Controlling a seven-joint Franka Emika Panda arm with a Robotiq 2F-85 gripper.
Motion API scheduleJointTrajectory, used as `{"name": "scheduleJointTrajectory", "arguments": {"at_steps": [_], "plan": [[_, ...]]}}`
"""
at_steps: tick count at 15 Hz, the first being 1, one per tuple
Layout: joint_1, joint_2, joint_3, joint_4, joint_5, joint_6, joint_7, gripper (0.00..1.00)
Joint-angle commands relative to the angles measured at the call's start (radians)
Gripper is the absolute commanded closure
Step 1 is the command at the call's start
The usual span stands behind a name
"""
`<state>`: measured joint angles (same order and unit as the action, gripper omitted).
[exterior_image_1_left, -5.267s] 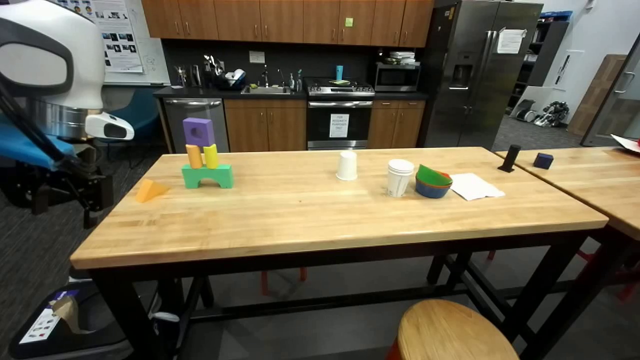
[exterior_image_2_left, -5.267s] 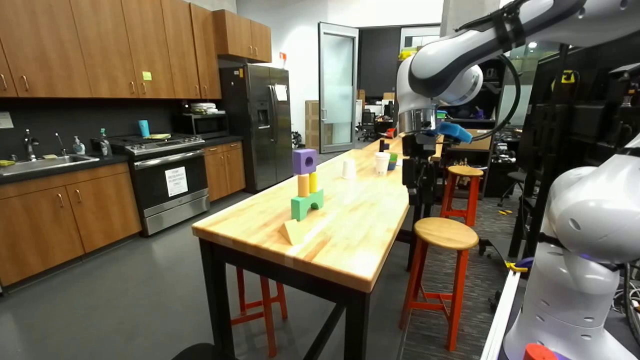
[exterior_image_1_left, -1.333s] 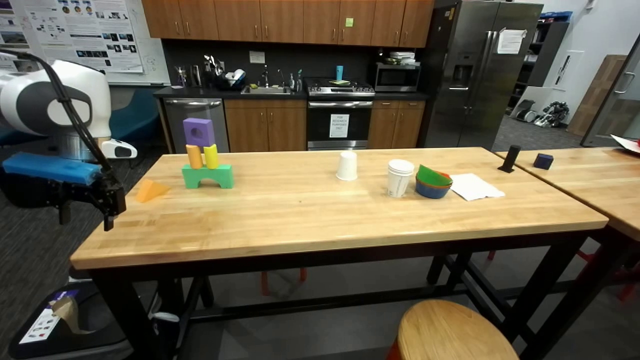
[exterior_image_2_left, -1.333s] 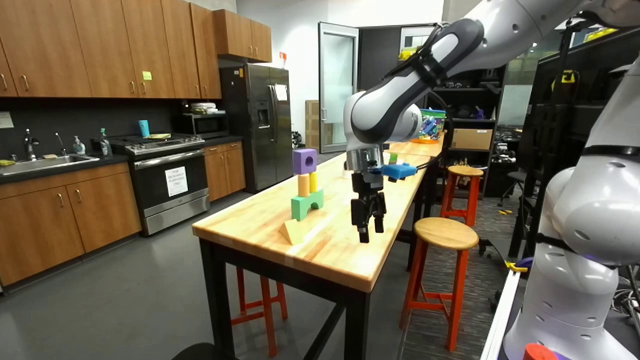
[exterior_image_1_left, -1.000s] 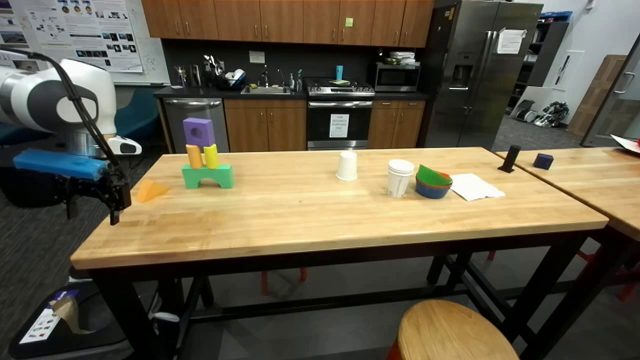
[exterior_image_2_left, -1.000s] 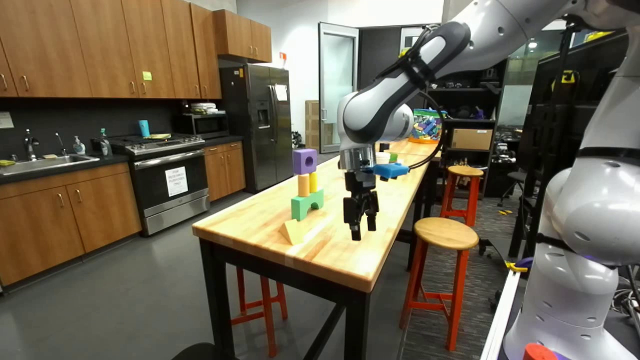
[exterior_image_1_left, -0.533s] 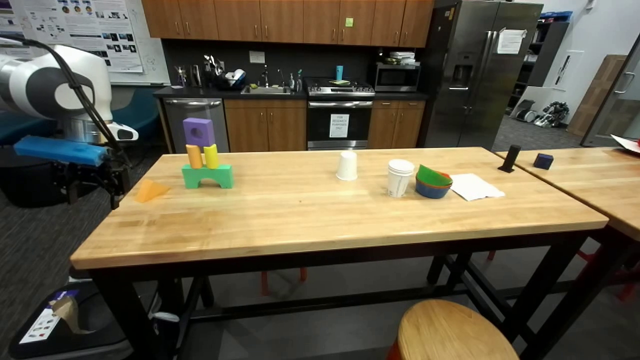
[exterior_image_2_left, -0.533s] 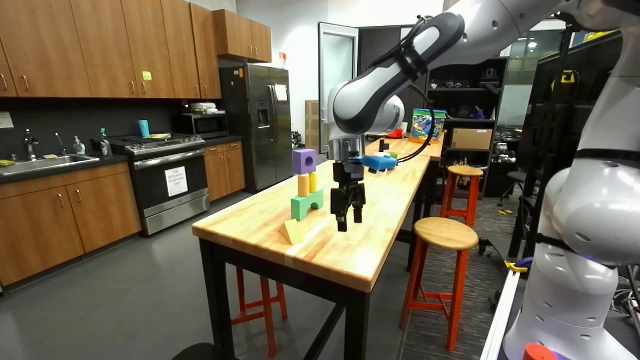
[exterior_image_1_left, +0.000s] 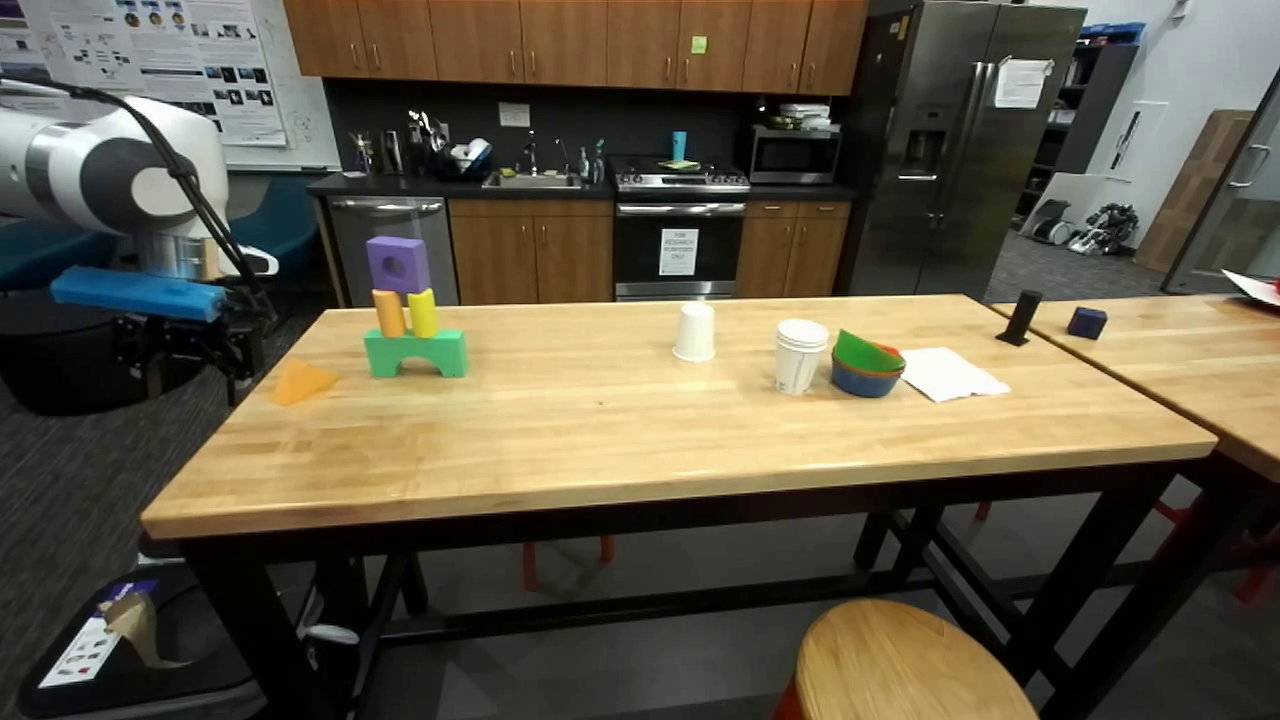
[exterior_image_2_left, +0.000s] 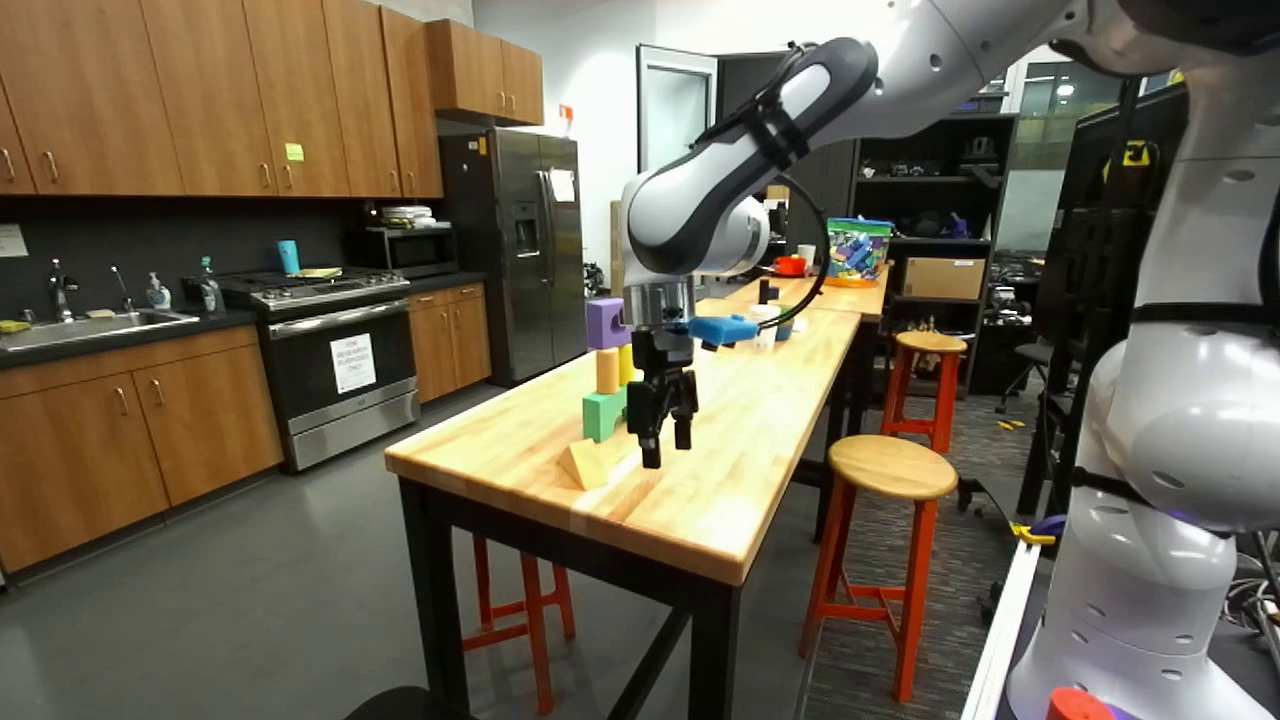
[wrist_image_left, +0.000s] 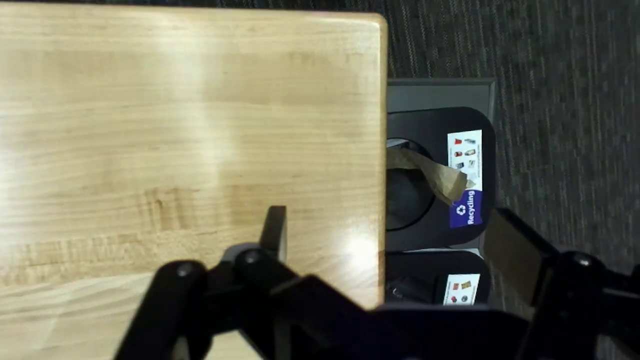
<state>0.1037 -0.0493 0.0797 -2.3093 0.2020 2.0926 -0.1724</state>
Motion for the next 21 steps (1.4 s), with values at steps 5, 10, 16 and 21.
{"name": "scheduleJointTrajectory", "arguments": {"at_steps": [5, 10, 16, 21], "plan": [[-0.003, 0.043, 0.009, 0.041, 0.0, -0.003, -0.012, 0.0], [-0.004, 0.043, 0.009, 0.041, 0.0, -0.003, -0.012, 0.0], [-0.005, 0.093, 0.008, 0.086, -0.01, 0.051, -0.014, 0.0], [-0.003, 0.179, 0.017, 0.185, -0.012, 0.072, -0.027, 0.0]]}}
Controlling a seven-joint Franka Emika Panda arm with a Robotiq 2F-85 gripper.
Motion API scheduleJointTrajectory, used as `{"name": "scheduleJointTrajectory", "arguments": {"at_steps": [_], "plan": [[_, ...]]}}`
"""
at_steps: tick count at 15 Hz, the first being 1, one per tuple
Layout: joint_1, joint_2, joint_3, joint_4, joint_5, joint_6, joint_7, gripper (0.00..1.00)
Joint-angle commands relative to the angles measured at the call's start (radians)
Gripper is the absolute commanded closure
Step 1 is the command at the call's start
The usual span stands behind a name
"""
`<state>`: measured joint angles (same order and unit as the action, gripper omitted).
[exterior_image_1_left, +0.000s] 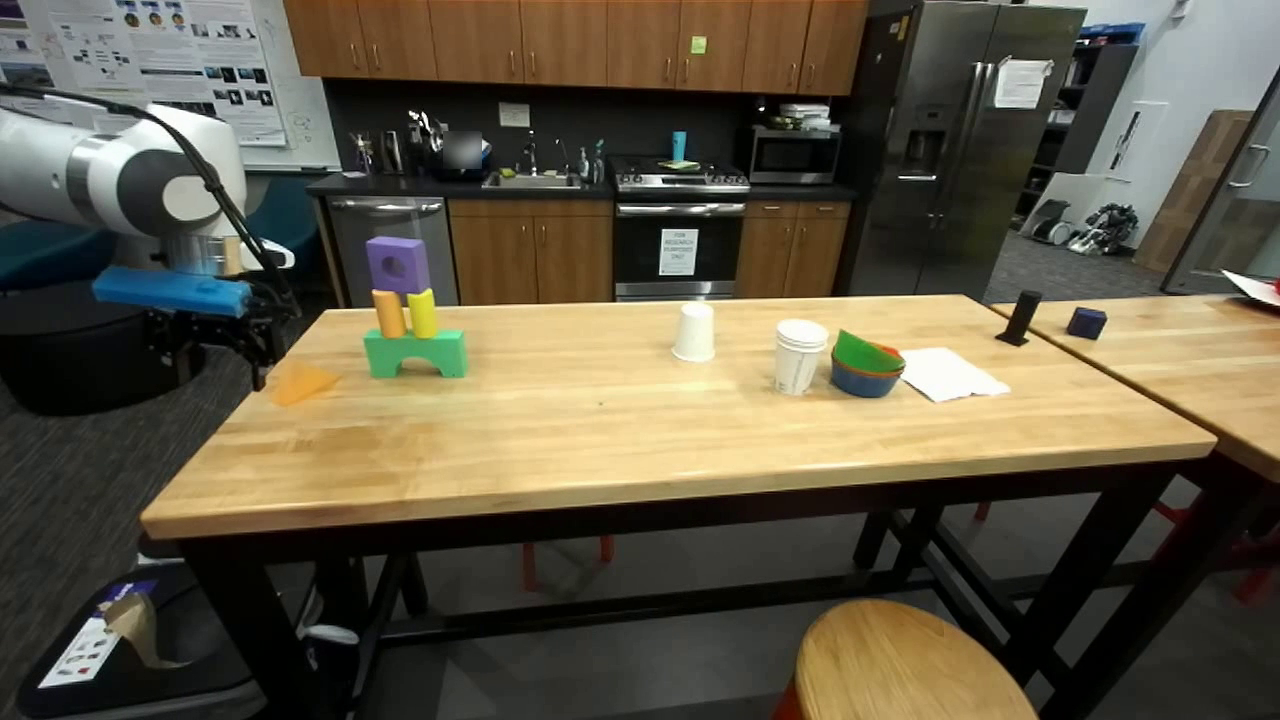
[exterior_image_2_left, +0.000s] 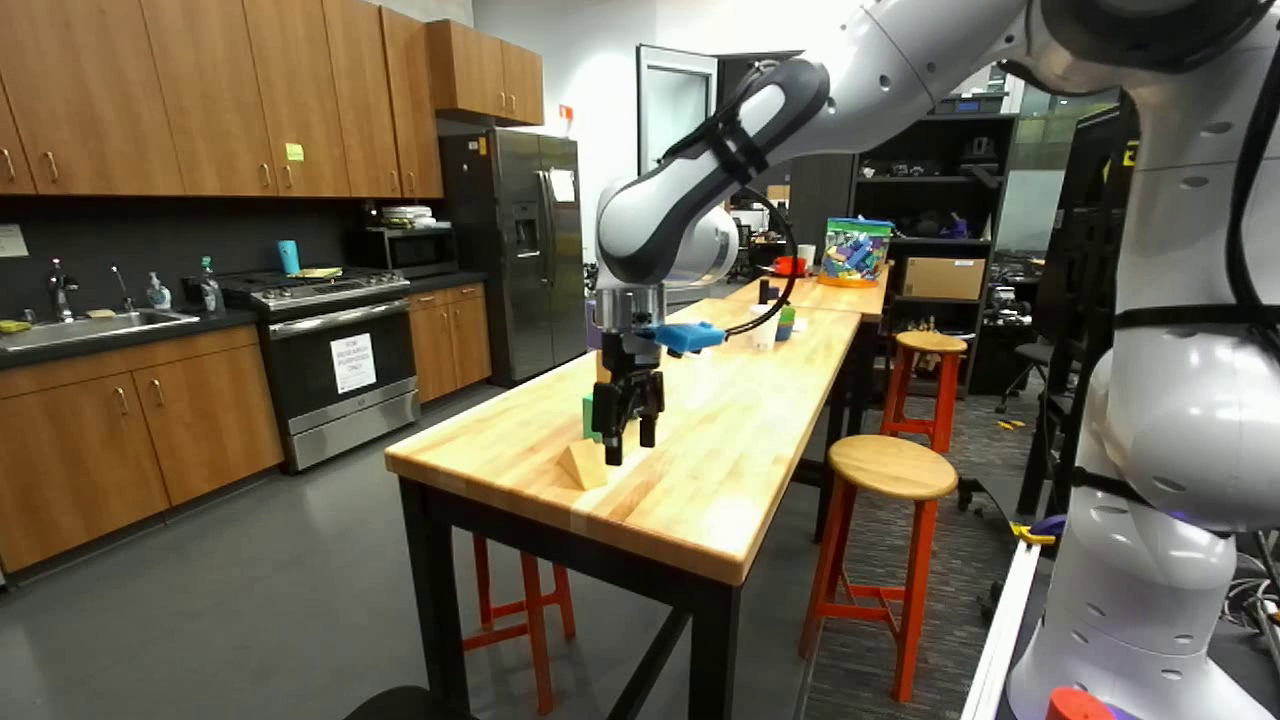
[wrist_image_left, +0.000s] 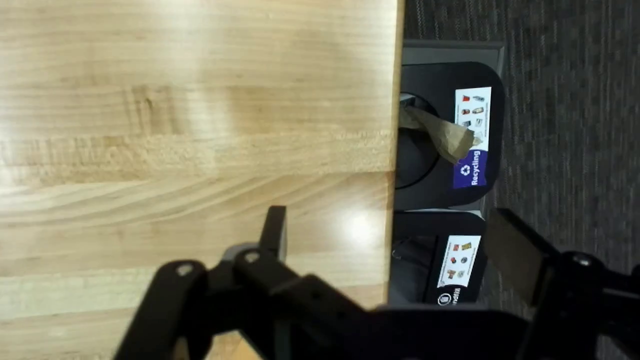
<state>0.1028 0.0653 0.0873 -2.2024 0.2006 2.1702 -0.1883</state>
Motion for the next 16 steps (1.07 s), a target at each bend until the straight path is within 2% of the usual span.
{"name": "scheduleJointTrajectory", "arguments": {"at_steps": [1, 11, 16], "plan": [[-0.002, 0.083, 0.013, 0.101, -0.011, -0.014, -0.015, 0.0], [-0.006, 0.188, 0.021, 0.234, -0.049, -0.001, 0.02, 0.0], [0.011, 0.201, 0.015, 0.244, -0.076, 0.044, 0.144, 0.0]]}}
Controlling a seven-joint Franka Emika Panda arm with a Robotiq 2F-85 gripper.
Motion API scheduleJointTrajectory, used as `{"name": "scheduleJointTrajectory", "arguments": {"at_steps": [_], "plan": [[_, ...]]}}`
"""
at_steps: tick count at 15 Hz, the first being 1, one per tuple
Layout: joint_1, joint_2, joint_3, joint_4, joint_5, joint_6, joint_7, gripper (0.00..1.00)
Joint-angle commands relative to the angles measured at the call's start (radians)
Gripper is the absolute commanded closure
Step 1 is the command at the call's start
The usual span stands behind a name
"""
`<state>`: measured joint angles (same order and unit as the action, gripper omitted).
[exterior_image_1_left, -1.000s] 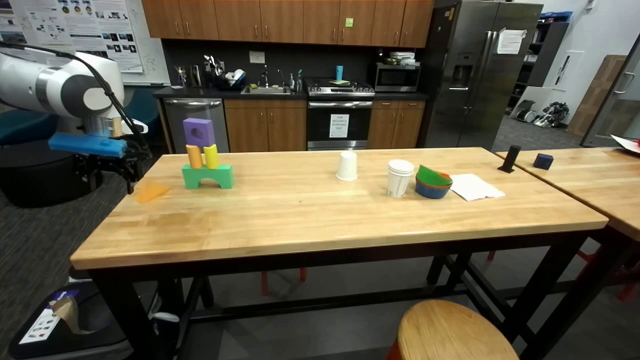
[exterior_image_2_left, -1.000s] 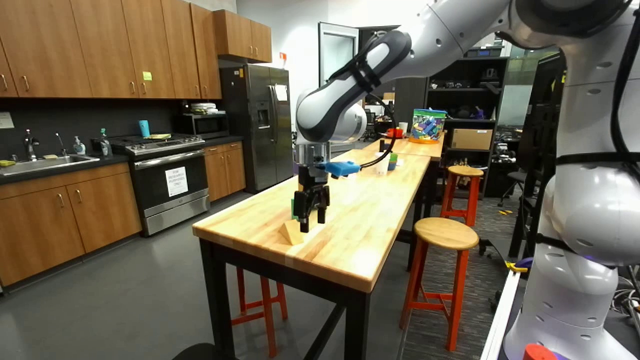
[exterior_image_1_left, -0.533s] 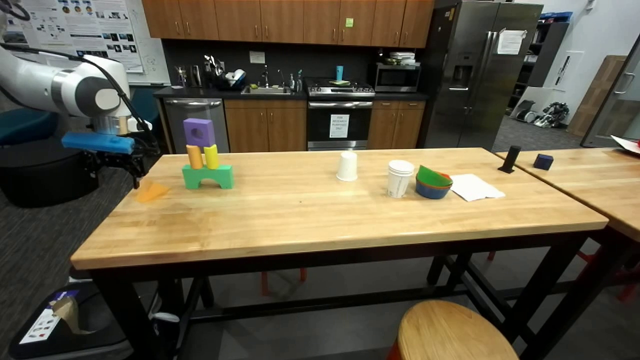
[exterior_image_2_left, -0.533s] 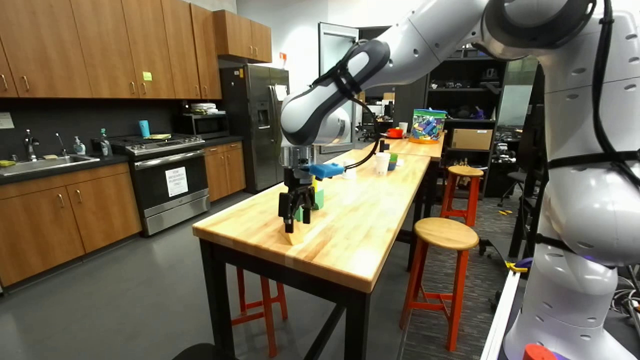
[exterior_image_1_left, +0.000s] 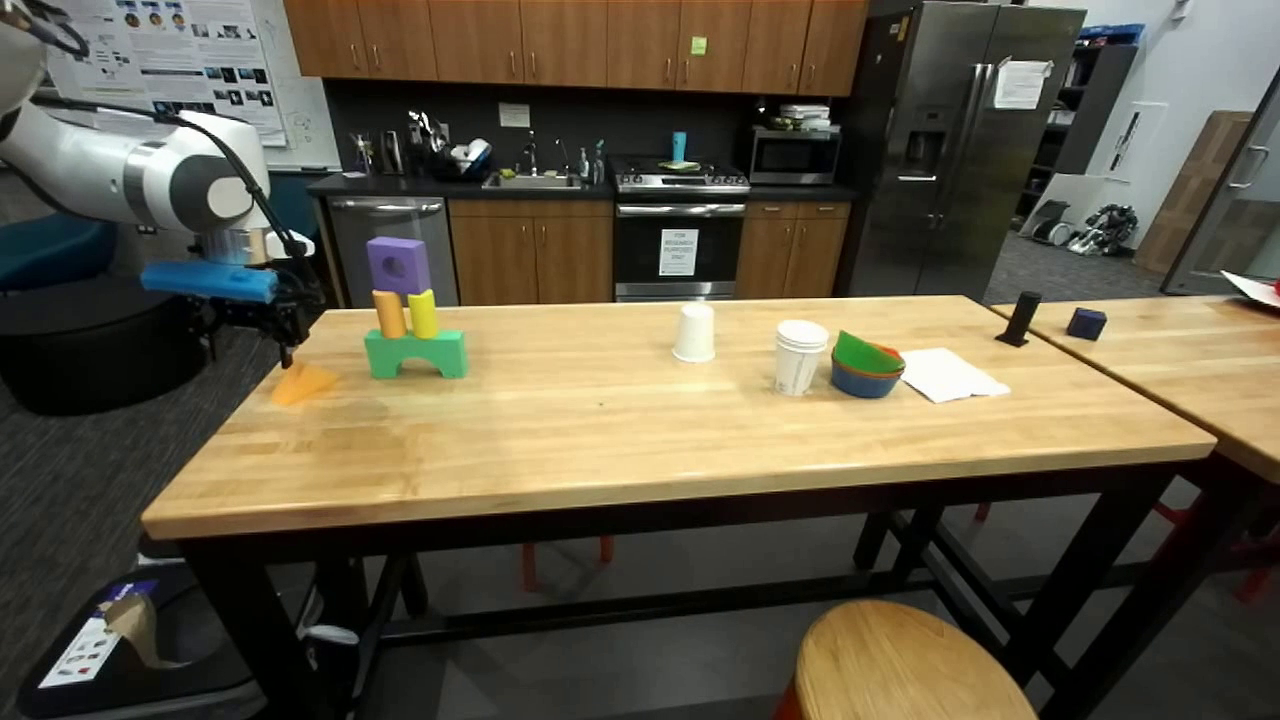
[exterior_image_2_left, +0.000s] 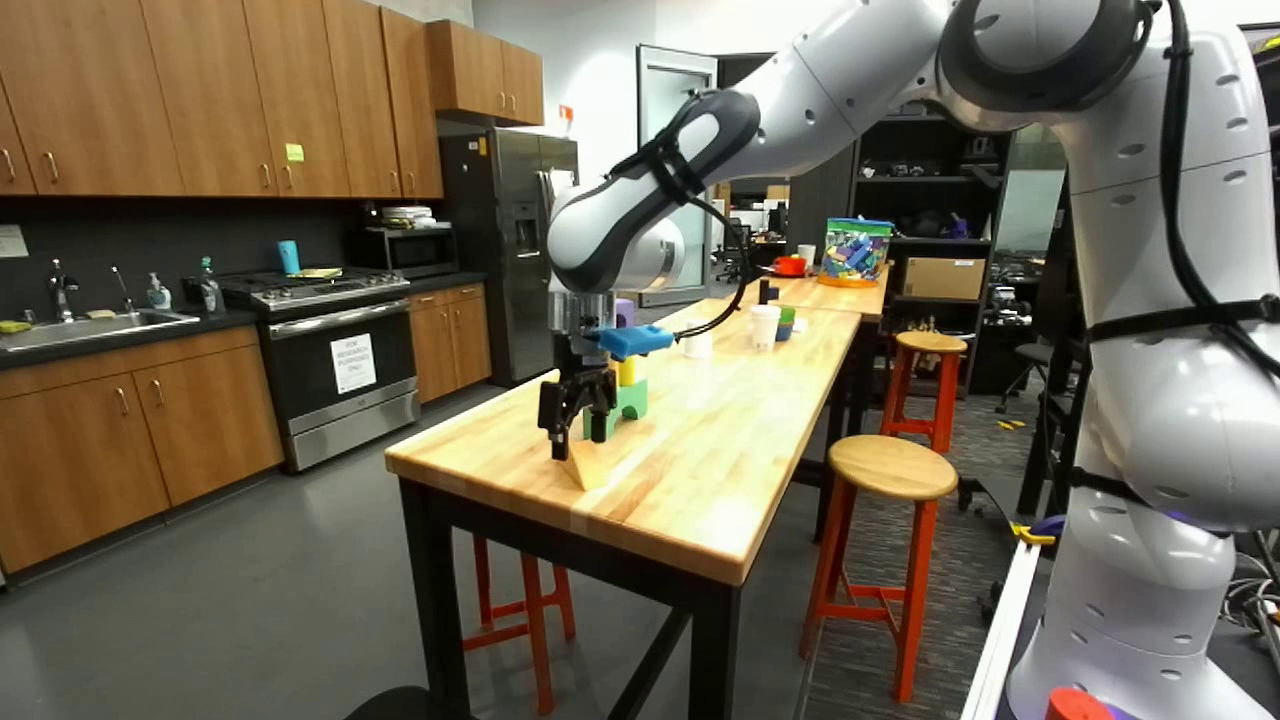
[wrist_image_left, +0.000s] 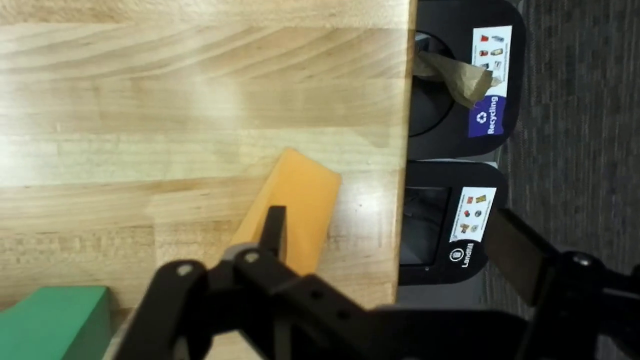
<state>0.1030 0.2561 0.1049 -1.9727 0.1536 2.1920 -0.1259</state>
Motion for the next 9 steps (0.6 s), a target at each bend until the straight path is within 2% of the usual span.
{"name": "scheduleJointTrajectory", "arguments": {"at_steps": [1, 9], "plan": [[0.013, 0.007, -0.002, 0.012, -0.028, 0.025, 0.109, 0.0], [0.045, -0.02, -0.004, -0.005, -0.066, 0.036, 0.284, 0.0]]}}
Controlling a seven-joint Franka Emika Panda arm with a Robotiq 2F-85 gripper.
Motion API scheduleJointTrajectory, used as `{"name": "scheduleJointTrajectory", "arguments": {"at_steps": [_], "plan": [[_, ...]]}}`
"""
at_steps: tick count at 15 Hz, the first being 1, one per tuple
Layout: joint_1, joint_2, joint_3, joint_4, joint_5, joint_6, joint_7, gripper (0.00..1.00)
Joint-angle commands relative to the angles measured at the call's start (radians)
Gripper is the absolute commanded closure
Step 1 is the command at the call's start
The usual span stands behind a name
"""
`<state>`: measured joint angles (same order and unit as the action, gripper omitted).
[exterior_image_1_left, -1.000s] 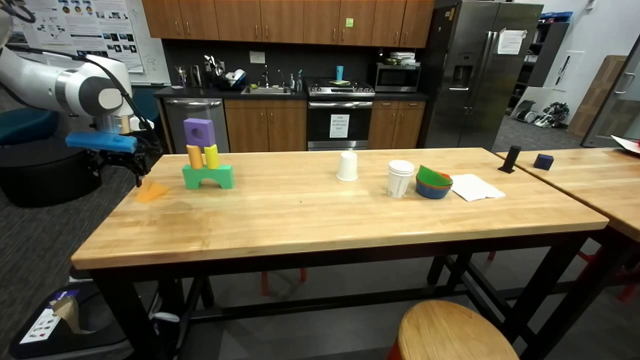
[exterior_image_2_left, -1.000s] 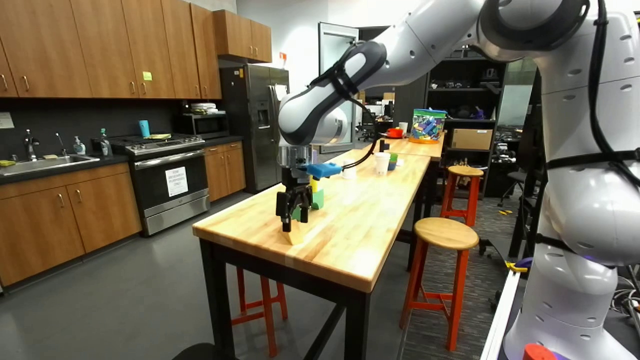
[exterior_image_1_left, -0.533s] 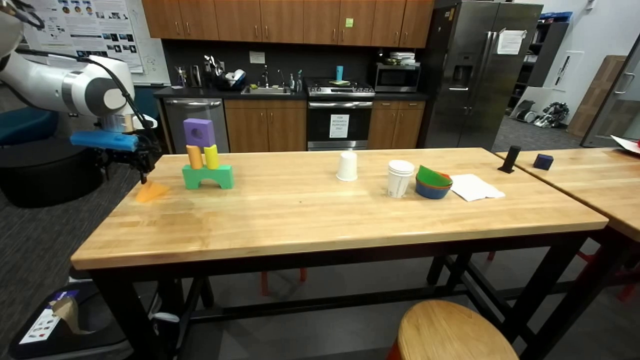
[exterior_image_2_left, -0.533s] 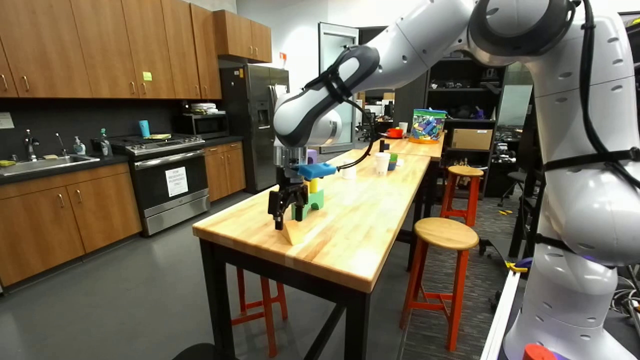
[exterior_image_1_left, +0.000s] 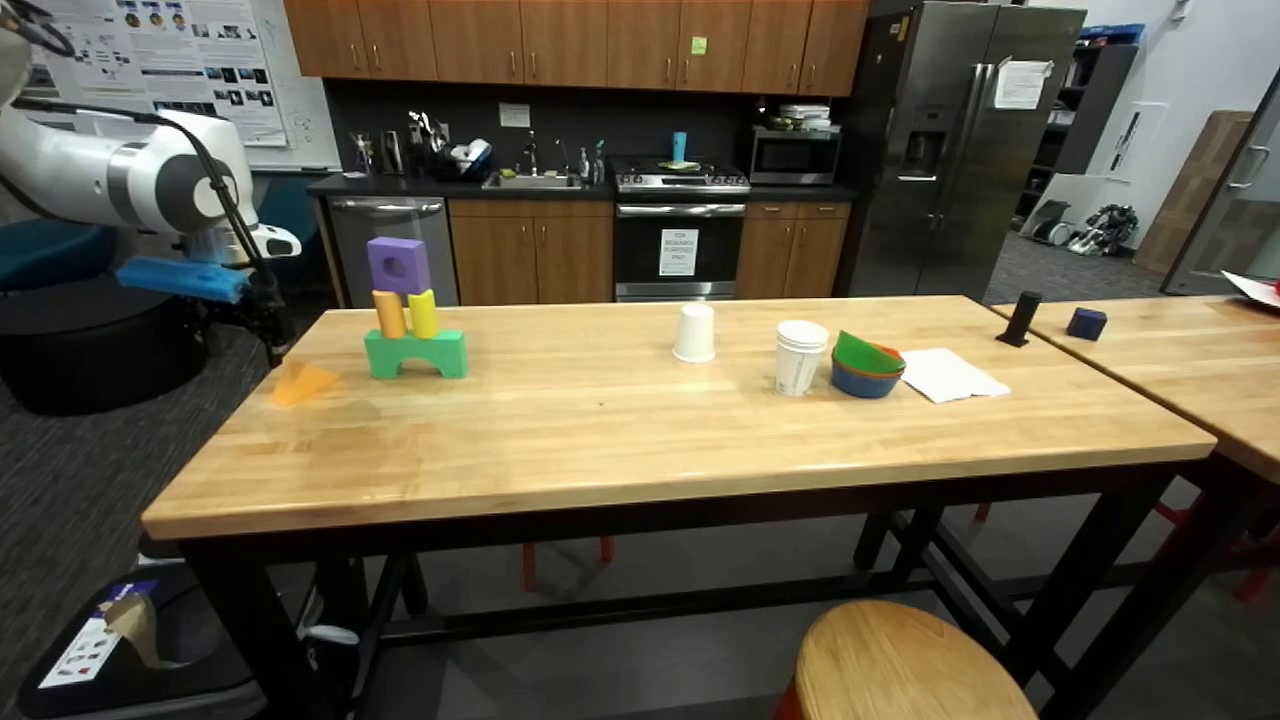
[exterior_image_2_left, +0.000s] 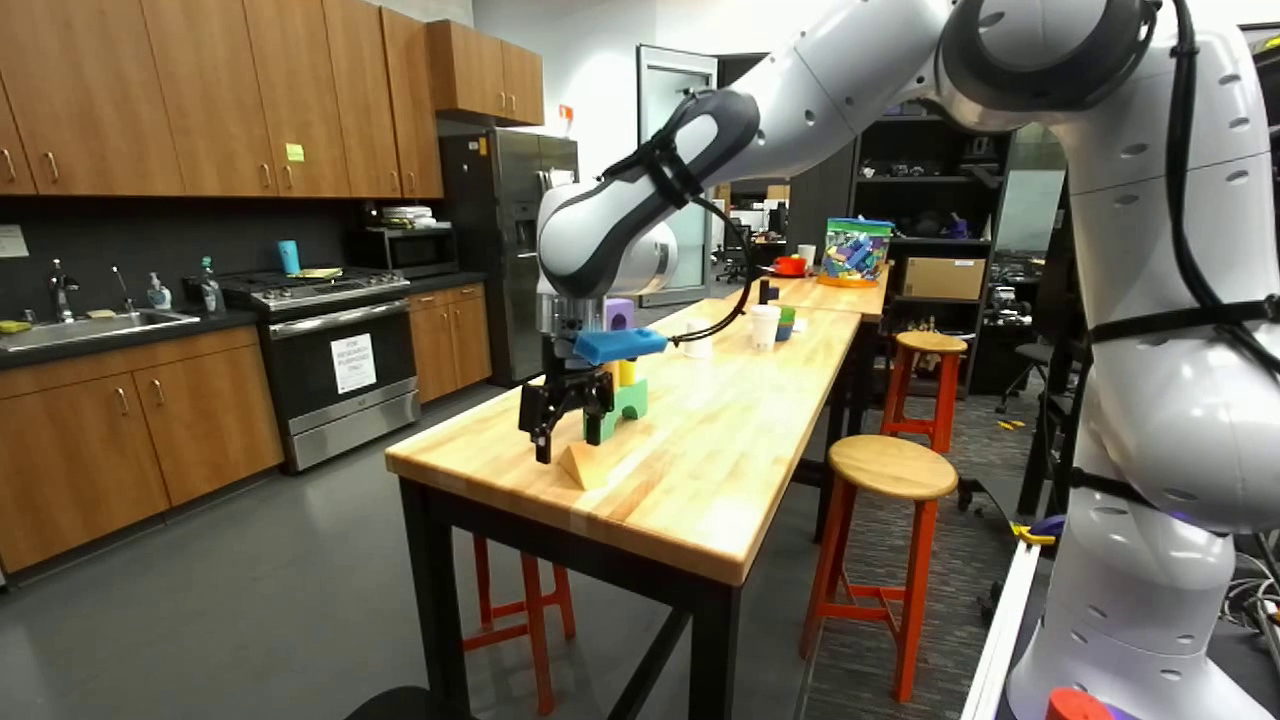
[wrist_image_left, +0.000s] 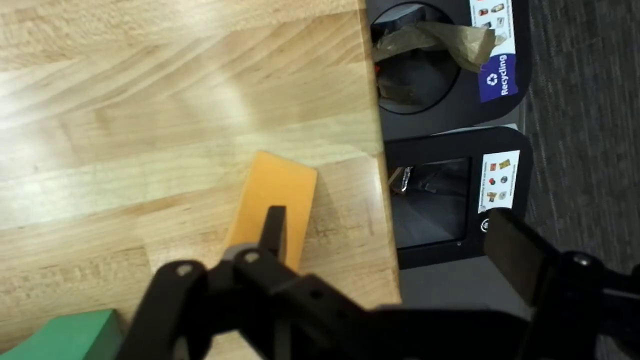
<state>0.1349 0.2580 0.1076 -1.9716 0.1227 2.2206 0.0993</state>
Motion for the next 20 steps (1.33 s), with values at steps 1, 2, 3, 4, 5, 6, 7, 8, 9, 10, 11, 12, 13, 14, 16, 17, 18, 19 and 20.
{"name": "scheduleJointTrajectory", "arguments": {"at_steps": [1, 2, 3, 4, 5, 6, 7, 8, 9, 10, 11, 12, 13, 14, 16, 17, 18, 19, 20], "plan": [[0.013, -0.023, -0.007, -0.004, -0.042, 0.003, 0.06, 0.0], [0.013, -0.025, -0.008, -0.004, -0.056, 0.003, 0.066, 0.0], [0.012, -0.028, -0.011, -0.004, -0.065, 0.005, 0.071, 0.0], [0.005, -0.026, -0.009, -0.002, -0.057, 0.005, 0.06, 0.0], [0.001, -0.024, -0.009, 0.002, -0.048, 0.002, 0.056, 0.0], [-0.006, -0.023, -0.01, 0.003, -0.036, 0.0, 0.049, 0.0], [-0.01, -0.023, -0.014, 0.002, -0.035, 0.003, 0.05, 0.0], [-0.014, -0.023, -0.017, 0.0, -0.033, 0.003, 0.05, 0.0], [-0.018, -0.026, -0.022, -0.005, -0.036, 0.007, 0.056, 0.0], [-0.019, -0.027, -0.027, -0.009, -0.042, 0.012, 0.064, 0.0], [-0.024, -0.03, -0.031, -0.011, -0.04, 0.012, 0.062, 0.0], [-0.028, -0.031, -0.034, -0.013, -0.038, 0.013, 0.06, 0.0], [-0.031, -0.032, -0.036, -0.012, -0.038, 0.009, 0.057, 0.0], [-0.033, -0.031, -0.036, -0.011, -0.038, 0.005, 0.049, 0.0], [-0.032, -0.028, -0.029, -0.008, -0.045, -0.01, 0.02, 0.0], [-0.035, -0.027, -0.02, -0.005, -0.032, -0.026, -0.02, 0.0], [-0.032, -0.003, -0.031, 0.009, -0.041, -0.002, 0.02, 0.0], [-0.032, -0.003, -0.027, 0.009, -0.041, -0.007, 0.007, 0.0], [-0.031, -0.003, -0.024, 0.009, -0.041, -0.009, 0.003, 0.0]]}}
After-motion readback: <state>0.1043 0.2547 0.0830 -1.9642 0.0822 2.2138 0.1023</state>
